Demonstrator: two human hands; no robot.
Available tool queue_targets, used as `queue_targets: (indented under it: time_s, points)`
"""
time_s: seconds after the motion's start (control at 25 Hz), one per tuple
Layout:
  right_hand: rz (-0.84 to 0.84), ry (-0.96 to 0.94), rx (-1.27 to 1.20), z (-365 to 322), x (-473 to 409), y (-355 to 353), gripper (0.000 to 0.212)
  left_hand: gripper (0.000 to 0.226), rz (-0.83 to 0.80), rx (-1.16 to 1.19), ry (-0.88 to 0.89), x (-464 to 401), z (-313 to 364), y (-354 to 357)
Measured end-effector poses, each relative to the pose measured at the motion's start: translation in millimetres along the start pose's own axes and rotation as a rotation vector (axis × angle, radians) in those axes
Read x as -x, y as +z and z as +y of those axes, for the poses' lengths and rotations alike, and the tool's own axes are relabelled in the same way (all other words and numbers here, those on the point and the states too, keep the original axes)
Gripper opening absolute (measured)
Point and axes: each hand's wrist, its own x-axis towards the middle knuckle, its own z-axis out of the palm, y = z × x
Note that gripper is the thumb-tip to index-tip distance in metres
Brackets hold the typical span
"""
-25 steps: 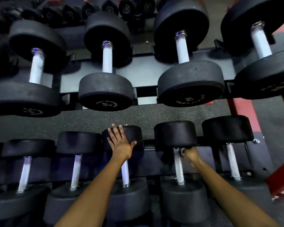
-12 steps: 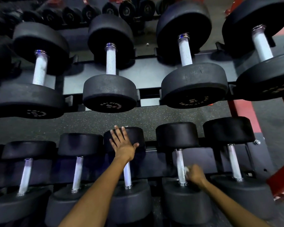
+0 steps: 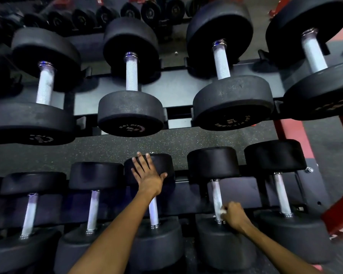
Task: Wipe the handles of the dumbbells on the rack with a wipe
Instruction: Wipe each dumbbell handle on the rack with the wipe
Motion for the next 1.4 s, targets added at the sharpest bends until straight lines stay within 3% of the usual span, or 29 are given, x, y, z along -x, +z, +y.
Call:
queue_targets:
  time_s: [0.12,0.16,0.36,0.52,0.56,0.64,0.68,0.72,0.8,0.84,0.88,0.92,0.96,1.0,1.04,1.08,1.16,1.24,1.28,1.32,1.4]
  points:
    - [0.354,-0.036,-0.281,-24.6,-27.4,-21.0,0.015,0.1,-0.002,-0.004,-0.001,-1.1,0.9,0.1]
    - [0.368,-0.06,-0.317,-24.4,-29.3,-20.6,0.012,0.1,0.002,-0.004,0.0,-0.8,0.8,0.0]
    - [-0.139,-0.176,0.178,11.0,7.5,-7.2,0.022,0.1,0.027,-0.002,-0.002,-1.3,-0.7,2.9]
    - [0.086,-0.505,0.265,-19.4,-20.8,-47.5,0.035,0.101,0.041,-0.001,-0.009,-3.0,0.6,3.7]
    - [0.127,-0.624,0.402,-19.8,-27.6,-52.5,0.04,0.101,0.045,0.002,-0.008,-3.1,-0.3,3.8]
    - [-0.075,-0.713,0.716,-4.7,-26.2,-54.8,0.059,0.101,0.051,0.006,0.0,-3.6,-2.5,5.3]
    - [-0.166,-0.765,0.757,11.1,-19.6,-47.9,0.08,0.101,0.054,0.007,0.003,-3.8,-2.8,6.2]
    - [-0.114,-0.926,0.788,21.2,-8.9,-41.2,0.092,0.101,0.061,0.004,0.005,-3.9,-3.1,7.2]
    - [-0.367,-0.855,0.796,25.6,-13.6,-45.6,0.07,0.101,0.076,-0.009,0.006,-4.8,-2.1,7.2]
    - [-0.327,-0.904,0.766,29.0,-26.3,-57.3,0.054,0.101,0.071,-0.008,0.005,-5.1,-1.6,7.3]
    - [-0.121,-1.002,0.718,35.9,-39.7,-61.8,0.044,0.101,0.067,-0.005,0.007,-5.2,-0.8,7.4]
    - [-0.064,-0.959,0.7,29.2,-43.4,-70.3,0.036,0.101,0.066,-0.004,0.009,-4.5,-0.8,7.7]
    - [-0.134,-0.894,0.679,23.2,-40.7,-72.3,0.033,0.101,0.066,-0.004,0.008,-4.2,-1.2,8.4]
    - [-0.254,-0.891,0.586,21.9,-36.3,-62.7,0.036,0.101,0.065,-0.003,0.006,-3.7,-1.7,8.7]
    - [-0.207,-0.936,0.502,17.9,-24.3,-48.7,0.041,0.101,0.066,-0.007,0.004,-3.3,-2.4,9.1]
    - [-0.17,-0.907,0.524,14.2,-14.8,-39.0,0.048,0.101,0.074,-0.012,0.006,-3.7,-2.5,8.9]
    - [-0.35,-0.926,0.662,16.7,-29.8,-52.1,0.059,0.101,0.083,-0.006,0.009,-4.6,-1.6,8.5]
    - [-0.137,-0.985,0.743,13.4,-55.8,-61.7,0.05,0.1,0.081,0.002,0.009,-5.1,-1.1,8.3]
    - [-0.076,-0.905,0.793,12.8,-59.3,-55.1,0.05,0.1,0.076,0.003,0.007,-4.5,-1.0,8.1]
    - [-0.112,-0.857,0.92,10.3,-52.1,-44.1,0.053,0.1,0.07,0.001,0.005,-3.4,-1.4,7.7]
    - [-0.313,-0.873,0.893,8.7,-32.3,-25.0,0.073,0.1,0.085,-0.014,0.01,-3.5,-2.8,8.5]
